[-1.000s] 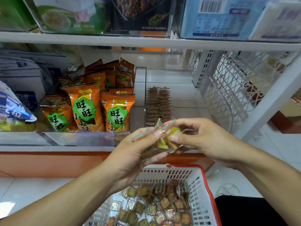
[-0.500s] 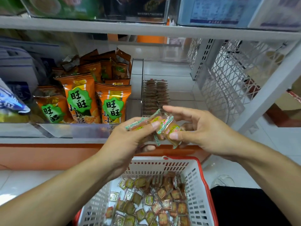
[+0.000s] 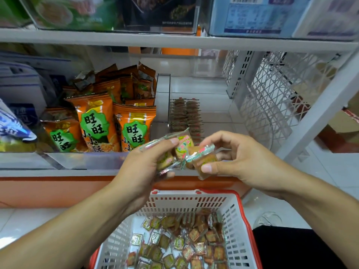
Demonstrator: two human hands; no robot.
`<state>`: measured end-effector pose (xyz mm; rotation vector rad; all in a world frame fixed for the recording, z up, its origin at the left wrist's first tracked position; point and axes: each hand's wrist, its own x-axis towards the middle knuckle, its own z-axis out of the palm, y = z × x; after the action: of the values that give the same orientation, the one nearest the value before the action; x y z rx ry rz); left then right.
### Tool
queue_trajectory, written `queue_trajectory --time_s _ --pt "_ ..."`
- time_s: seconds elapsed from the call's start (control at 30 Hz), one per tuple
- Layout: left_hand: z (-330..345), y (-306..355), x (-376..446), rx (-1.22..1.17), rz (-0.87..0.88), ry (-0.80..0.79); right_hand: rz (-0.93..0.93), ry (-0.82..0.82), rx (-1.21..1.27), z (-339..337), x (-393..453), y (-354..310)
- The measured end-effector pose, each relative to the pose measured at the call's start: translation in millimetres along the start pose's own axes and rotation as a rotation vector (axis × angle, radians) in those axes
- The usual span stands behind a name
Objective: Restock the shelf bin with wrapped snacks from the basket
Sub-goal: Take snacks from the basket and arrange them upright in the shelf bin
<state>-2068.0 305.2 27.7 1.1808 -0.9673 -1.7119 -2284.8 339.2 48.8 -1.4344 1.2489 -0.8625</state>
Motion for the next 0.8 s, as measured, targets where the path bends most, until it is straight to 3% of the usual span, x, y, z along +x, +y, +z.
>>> queue_trajectory --time_s 0.2,0.37,0.57,0.67,0.8 --pt "-10.0 8.7 4.5 0.205 0.12 0.017 0.048 -0.109 -0.02 -7.3 -2.2 -0.5" --pt "-13.2 6.2 2.6 0.275 0.291 0.091 0.136 -0.086 0.314 -3.4 -3.6 -5.4" --pt "-2.8 1.7 0.9 -0.121 0.195 0.041 0.352 -0.048 0.838 17.4 -1.0 -8.4" --pt "0.7 2.0 -0.9 -0.185 0.168 -0.007 0.323 -0.029 0.869 33.2 0.3 -2.8" --pt "-2.8 1.3 -0.7 -0.093 0.085 0.027 0.251 0.082 0.875 38.7 3.3 -0.3"
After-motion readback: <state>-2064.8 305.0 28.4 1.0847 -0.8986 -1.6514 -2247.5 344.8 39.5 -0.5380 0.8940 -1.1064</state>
